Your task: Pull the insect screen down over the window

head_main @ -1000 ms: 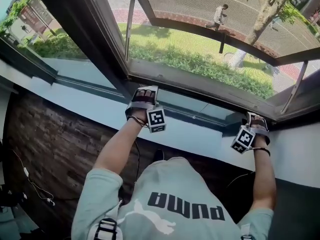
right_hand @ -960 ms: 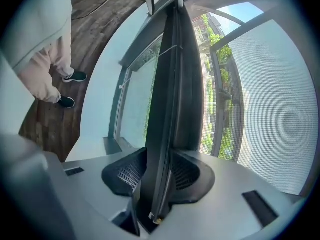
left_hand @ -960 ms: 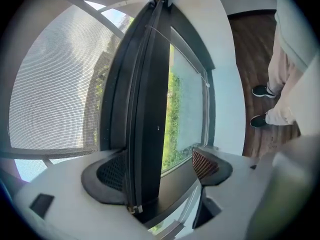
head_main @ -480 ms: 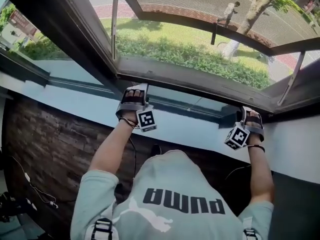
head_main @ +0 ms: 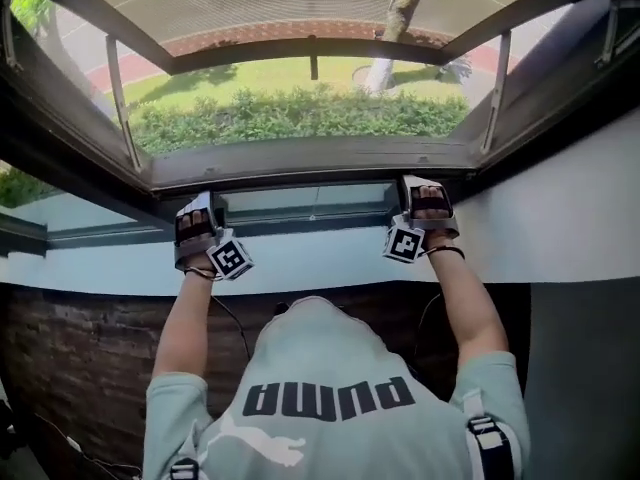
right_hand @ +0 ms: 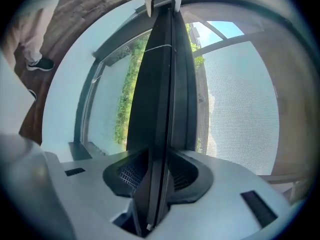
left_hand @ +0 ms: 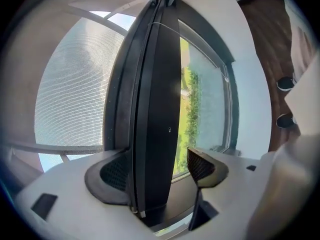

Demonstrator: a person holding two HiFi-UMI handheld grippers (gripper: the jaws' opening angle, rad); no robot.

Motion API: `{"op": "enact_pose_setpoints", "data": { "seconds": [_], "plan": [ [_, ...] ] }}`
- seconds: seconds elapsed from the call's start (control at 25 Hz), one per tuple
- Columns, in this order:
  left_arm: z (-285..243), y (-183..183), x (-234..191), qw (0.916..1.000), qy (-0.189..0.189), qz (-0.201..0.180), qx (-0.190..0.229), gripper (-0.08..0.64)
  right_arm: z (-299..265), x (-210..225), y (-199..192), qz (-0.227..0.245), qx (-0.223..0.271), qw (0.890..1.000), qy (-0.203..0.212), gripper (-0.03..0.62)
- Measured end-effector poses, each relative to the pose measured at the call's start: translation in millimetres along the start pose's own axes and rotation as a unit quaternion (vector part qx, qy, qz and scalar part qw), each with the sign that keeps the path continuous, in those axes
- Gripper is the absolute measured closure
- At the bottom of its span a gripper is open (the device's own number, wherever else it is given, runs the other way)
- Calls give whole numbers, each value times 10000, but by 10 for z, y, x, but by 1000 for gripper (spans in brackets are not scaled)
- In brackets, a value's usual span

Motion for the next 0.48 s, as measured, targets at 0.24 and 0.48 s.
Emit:
{"op": "enact_pose_setpoints", "data": {
  "seconds": [0.24, 0.48],
  "plan": [
    [22, 109, -177, 9998, 145, 147, -66, 215, 58, 21, -108, 115, -42, 9997, 213, 460],
    [167, 160, -221, 9977, 60, 667, 79, 215, 214, 78, -107, -325, 28, 9987, 383, 460]
  ]
}}
Point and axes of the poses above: the fingertips, and each gripper's own axes: z backward along the fingers, x to its right, y out of its top, the point moved 4 cm from there along z, backward along the fingers, and after that the axes turned 1 degree about -y, right-handed, at the moved point
